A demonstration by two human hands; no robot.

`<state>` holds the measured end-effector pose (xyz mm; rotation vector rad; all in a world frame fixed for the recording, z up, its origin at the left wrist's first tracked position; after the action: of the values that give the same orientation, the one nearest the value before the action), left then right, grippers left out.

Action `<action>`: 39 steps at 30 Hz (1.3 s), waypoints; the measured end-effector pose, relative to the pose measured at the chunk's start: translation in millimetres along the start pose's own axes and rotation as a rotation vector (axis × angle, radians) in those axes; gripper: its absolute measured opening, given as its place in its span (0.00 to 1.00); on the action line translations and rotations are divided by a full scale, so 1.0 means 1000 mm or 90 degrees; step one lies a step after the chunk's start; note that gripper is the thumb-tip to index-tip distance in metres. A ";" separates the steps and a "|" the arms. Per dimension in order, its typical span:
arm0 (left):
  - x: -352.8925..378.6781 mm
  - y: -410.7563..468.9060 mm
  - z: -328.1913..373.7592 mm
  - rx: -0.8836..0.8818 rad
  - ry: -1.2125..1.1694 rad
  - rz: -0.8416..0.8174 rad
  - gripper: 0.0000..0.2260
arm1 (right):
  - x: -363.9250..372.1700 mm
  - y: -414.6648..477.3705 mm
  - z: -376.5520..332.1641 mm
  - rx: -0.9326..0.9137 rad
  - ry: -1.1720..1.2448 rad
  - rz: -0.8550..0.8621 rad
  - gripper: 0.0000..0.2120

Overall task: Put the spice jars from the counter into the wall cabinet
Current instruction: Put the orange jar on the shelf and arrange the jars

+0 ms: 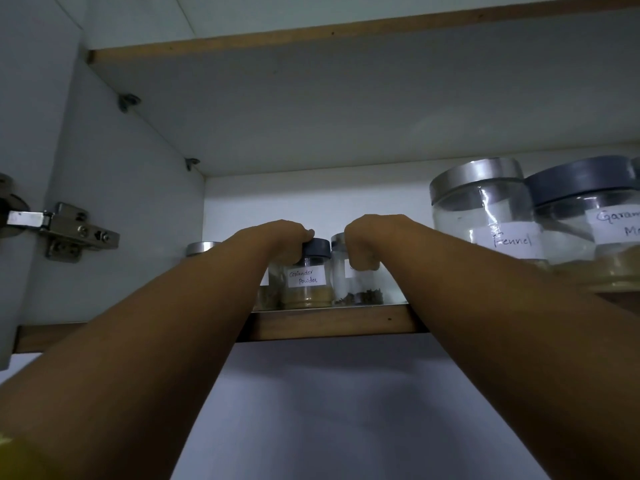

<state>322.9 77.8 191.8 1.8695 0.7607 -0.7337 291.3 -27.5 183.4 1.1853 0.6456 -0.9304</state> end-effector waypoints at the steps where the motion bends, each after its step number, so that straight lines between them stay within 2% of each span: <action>1: 0.001 0.000 -0.001 0.002 -0.014 -0.004 0.21 | 0.002 0.000 0.000 -0.002 -0.006 -0.017 0.10; 5: 0.007 -0.004 -0.006 -0.001 -0.149 -0.003 0.26 | 0.008 -0.001 0.001 -0.005 -0.023 -0.031 0.21; 8: -0.002 -0.010 -0.028 -0.085 -0.259 0.125 0.27 | 0.011 0.000 0.000 -0.011 -0.012 -0.005 0.27; 10: -0.010 -0.018 -0.053 -0.148 -0.226 0.180 0.23 | 0.011 0.001 0.001 -0.014 0.025 0.023 0.27; 13: -0.007 -0.029 -0.087 -0.170 -0.057 0.071 0.22 | 0.002 0.001 0.004 -0.015 0.098 0.141 0.27; 15: 0.001 -0.041 -0.116 -0.191 -0.018 0.002 0.23 | -0.005 0.000 0.003 -0.016 0.107 0.193 0.27; 17: 0.010 -0.049 -0.133 -0.173 -0.008 -0.023 0.23 | -0.007 -0.001 0.003 -0.006 0.109 0.187 0.27; 20: 0.025 -0.047 -0.128 -0.071 -0.037 -0.027 0.23 | -0.007 -0.002 0.004 -0.001 0.105 0.167 0.27; 23: 0.036 -0.042 -0.126 -0.057 -0.016 -0.066 0.29 | -0.007 -0.002 0.004 -0.013 0.106 0.161 0.28; 28: 0.034 -0.039 -0.114 0.003 -0.117 -0.066 0.29 | -0.007 0.000 0.005 -0.009 0.119 0.134 0.32; 31: 0.034 -0.036 -0.111 -0.011 -0.123 -0.074 0.31 | -0.006 0.002 0.004 -0.003 0.115 0.115 0.32; 35: 0.033 -0.037 -0.107 0.029 -0.162 -0.057 0.23 | -0.004 0.003 0.004 0.002 0.118 0.112 0.33; 37: 0.035 -0.035 -0.109 0.015 -0.145 -0.057 0.30 | -0.003 0.004 0.005 0.002 0.117 0.106 0.33; 39: 0.033 -0.035 -0.117 -0.019 -0.078 -0.020 0.32 | -0.002 0.005 0.005 0.002 0.110 0.094 0.35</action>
<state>335.4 203.7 190.5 1.7715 0.7197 -0.8447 294.9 -31.2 188.7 1.3081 0.6847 -0.7106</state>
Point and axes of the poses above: each hand's wrist, its own y-axis towards the middle knuckle, its own x-axis out of the palm, z = x × y, the point moved 6 cm from there along y, towards the middle knuckle, and after that the axes turned 3 degrees about y, right-handed, at the moved point
